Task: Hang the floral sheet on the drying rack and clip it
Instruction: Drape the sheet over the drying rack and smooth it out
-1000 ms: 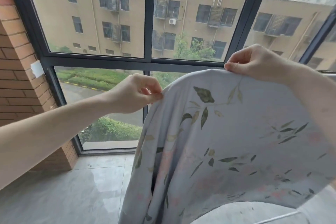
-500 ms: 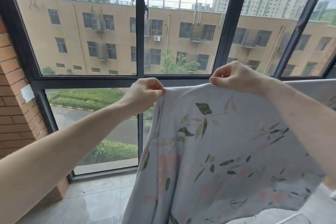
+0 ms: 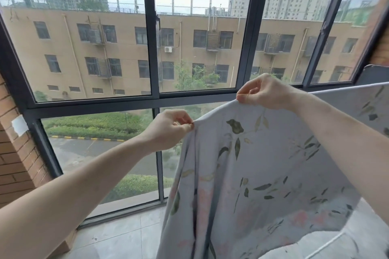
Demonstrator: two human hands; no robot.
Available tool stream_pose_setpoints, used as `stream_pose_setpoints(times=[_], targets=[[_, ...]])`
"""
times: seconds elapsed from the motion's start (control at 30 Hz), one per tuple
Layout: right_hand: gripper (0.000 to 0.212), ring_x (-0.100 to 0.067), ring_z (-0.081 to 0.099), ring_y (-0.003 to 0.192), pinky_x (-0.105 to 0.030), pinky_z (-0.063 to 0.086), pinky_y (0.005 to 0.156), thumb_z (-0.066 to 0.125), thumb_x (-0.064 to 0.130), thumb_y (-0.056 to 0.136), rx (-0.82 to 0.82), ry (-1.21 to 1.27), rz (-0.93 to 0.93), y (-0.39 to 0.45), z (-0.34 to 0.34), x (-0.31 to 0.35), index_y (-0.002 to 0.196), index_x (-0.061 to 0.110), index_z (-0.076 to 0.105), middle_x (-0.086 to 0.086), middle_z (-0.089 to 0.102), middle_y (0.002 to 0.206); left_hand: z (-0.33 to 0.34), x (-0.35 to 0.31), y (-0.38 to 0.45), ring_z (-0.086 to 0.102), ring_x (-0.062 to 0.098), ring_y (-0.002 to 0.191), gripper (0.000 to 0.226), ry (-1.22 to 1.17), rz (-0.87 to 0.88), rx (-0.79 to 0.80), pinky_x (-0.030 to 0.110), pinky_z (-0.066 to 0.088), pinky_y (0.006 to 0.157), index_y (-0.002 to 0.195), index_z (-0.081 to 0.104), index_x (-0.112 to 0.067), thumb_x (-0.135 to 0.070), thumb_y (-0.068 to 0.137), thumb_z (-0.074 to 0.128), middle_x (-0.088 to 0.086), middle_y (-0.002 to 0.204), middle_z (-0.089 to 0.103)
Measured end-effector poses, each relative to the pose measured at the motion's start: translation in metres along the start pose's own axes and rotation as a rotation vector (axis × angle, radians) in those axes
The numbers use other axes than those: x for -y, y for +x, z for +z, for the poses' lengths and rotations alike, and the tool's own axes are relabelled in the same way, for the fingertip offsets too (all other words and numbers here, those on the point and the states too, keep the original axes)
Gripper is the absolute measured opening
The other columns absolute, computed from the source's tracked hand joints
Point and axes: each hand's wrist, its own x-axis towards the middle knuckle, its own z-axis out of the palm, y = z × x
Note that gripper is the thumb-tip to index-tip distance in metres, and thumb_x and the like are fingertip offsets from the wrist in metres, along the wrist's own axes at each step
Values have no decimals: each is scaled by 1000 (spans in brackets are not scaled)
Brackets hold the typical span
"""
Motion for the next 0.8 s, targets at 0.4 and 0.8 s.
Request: stream_pose_setpoints(times=[0.4, 0.8], targets=[[10, -7, 69, 92, -19, 52, 79, 72, 38, 92, -418, -150, 241, 66, -10, 60, 84, 40, 78, 17, 76, 94, -33, -3, 83, 65, 11, 77, 13, -191, 121, -4, 20, 49, 62, 87, 73, -27, -22, 93, 63, -10, 84, 71], [14, -9, 65, 107, -21, 48, 86, 80, 42, 85, -223, -138, 697, 34, 51, 56, 90, 29, 83, 11, 78, 101, 4, 78, 87, 66, 13, 81, 10, -251, 128, 689, 30, 49, 75, 78, 75, -17, -21, 85, 70, -4, 80, 73]])
